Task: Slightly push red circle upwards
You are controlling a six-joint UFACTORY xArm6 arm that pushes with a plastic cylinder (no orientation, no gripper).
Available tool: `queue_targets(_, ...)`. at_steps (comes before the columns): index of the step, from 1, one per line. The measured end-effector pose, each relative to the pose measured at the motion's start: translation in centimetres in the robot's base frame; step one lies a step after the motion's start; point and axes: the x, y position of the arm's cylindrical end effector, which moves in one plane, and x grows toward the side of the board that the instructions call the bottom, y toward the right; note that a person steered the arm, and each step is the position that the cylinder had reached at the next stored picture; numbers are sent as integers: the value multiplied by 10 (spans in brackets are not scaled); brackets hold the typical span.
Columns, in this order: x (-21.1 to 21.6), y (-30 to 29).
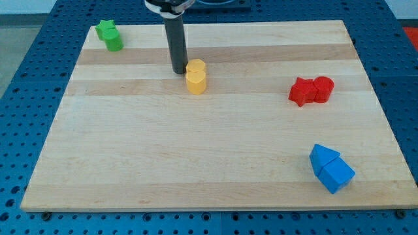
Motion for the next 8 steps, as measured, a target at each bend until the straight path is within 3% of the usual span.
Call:
queue_targets(2, 0, 19)
queue_targets(4, -50, 11)
queue_targets(6, -74, 182)
queue_targets(7, -65, 297)
queue_targets(8, -30, 366)
